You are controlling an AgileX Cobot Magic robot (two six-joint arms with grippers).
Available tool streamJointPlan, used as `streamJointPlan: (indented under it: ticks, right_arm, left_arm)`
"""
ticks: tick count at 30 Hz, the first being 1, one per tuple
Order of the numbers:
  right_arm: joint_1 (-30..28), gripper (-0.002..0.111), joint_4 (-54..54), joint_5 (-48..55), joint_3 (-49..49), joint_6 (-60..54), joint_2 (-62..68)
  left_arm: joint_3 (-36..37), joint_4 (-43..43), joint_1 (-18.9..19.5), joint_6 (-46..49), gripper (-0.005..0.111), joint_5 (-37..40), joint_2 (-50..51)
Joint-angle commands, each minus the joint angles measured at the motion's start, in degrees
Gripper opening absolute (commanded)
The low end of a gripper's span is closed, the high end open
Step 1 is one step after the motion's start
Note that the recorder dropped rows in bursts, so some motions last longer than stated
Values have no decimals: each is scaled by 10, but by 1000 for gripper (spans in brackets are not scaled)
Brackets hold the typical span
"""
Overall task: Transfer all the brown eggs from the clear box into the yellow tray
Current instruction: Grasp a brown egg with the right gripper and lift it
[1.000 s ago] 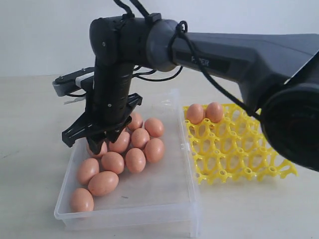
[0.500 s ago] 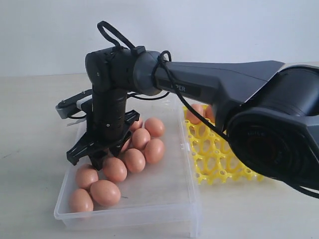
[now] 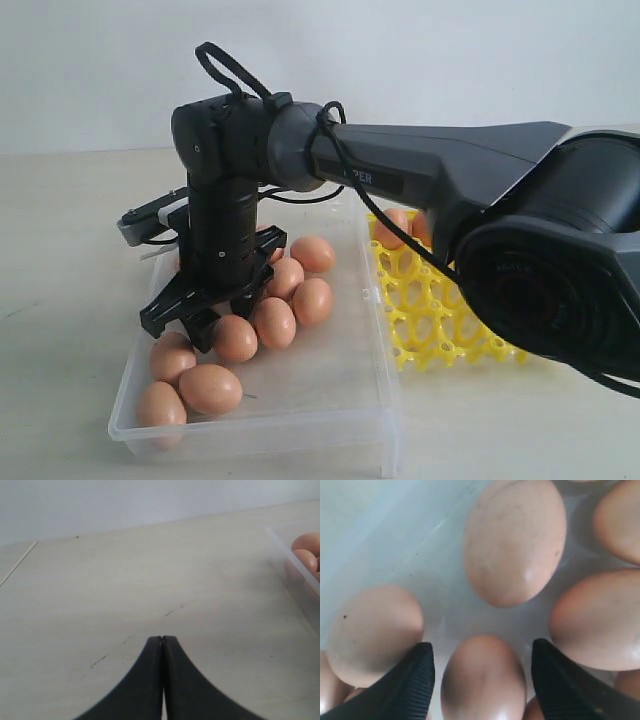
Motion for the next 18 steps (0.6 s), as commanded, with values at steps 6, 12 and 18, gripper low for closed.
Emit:
streamJointPlan:
  ticks: [6, 12, 18]
  right_arm:
    - [3, 57, 31, 3, -3, 0, -5]
    - [4, 27, 28, 3, -2, 0, -3]
    - [11, 0, 25, 3, -2, -41, -31]
  left_arm:
    - [-2, -1, 1, -3, 0, -4, -3]
    - [-2, -1, 1, -3, 0, -4, -3]
    - [-2, -1, 1, -3, 0, -4, -3]
